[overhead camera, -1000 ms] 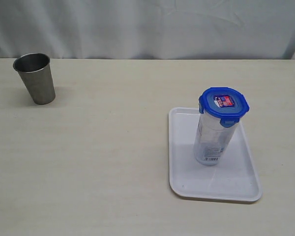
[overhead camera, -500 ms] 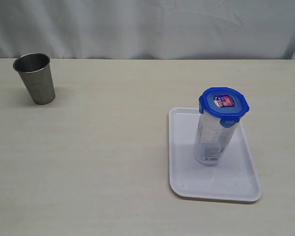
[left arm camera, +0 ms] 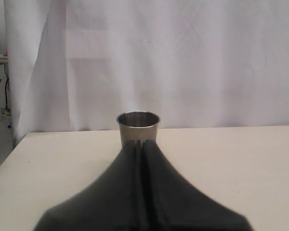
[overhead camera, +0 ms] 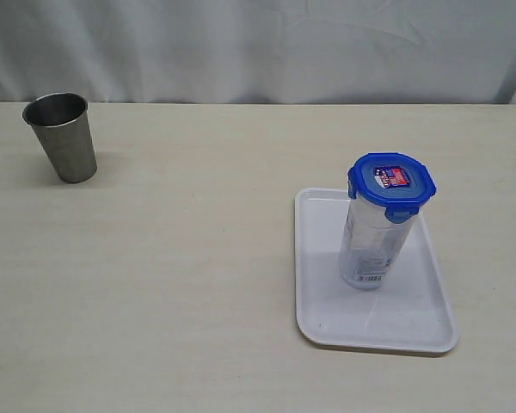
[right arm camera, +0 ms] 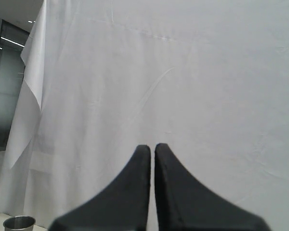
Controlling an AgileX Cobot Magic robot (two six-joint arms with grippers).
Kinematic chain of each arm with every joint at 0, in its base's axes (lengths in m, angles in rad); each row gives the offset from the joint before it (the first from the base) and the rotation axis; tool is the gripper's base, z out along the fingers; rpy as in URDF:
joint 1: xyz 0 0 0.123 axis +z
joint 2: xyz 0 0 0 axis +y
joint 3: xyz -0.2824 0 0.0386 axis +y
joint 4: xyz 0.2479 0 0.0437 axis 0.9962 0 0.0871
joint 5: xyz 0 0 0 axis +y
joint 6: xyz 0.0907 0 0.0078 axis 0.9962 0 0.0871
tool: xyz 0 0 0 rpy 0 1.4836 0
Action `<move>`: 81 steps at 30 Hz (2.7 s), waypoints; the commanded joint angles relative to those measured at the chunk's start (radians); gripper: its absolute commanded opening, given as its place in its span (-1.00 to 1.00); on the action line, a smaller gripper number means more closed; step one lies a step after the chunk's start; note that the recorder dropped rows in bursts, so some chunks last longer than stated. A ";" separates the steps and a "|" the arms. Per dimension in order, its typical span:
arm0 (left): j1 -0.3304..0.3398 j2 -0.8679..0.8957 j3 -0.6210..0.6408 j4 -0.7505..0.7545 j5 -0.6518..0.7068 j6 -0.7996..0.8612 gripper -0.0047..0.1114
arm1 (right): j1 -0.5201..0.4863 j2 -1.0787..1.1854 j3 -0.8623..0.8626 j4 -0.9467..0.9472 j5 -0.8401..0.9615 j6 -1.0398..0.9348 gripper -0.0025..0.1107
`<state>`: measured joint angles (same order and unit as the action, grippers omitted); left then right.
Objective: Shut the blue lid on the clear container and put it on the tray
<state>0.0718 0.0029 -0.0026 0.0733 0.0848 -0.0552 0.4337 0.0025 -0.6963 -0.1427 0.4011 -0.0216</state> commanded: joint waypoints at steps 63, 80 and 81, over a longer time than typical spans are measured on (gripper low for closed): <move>0.005 -0.003 0.003 -0.007 0.227 0.117 -0.92 | -0.332 -0.003 0.612 0.023 -0.167 -0.005 -0.89; 0.005 -0.003 0.003 -0.004 0.230 0.117 -0.92 | -0.389 -0.003 0.696 0.058 -0.132 0.065 -0.89; 0.005 -0.003 0.003 -0.004 0.230 0.117 -0.92 | -0.409 -0.003 0.696 0.058 -0.100 0.092 -0.89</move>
<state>0.0716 0.0029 -0.0026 0.0733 0.3203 0.0574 0.0547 0.0042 -0.0036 -0.0883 0.2553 0.0386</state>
